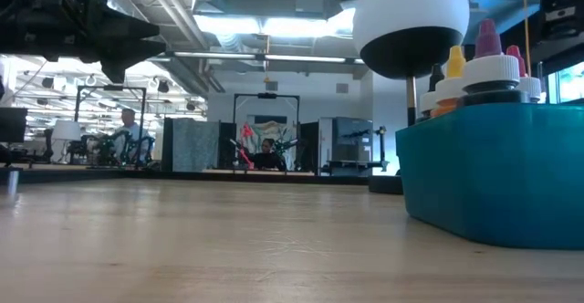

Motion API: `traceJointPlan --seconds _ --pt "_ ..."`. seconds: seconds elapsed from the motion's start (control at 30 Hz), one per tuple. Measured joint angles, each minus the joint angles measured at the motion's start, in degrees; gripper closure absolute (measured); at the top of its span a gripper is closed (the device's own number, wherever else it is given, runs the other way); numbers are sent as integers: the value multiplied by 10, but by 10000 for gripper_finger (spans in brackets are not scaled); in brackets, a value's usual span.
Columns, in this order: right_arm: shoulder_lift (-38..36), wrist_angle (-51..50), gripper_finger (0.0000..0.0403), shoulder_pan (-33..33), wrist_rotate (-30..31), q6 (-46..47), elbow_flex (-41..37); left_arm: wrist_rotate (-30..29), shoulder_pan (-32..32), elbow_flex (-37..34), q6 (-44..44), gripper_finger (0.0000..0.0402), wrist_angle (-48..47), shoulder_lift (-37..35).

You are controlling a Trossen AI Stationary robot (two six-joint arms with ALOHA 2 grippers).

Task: Pick & Place food coloring
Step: Return to Home Position

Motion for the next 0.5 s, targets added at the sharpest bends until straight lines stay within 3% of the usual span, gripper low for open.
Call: traceJointPlan --seconds 0.17,0.5 --pt "0 -29 205 0 -1 -2 -2 0 0 0 0 223 0 0" --pt "3 92 205 0 -12 -57 -62 0 0 0 0 220 0 0"
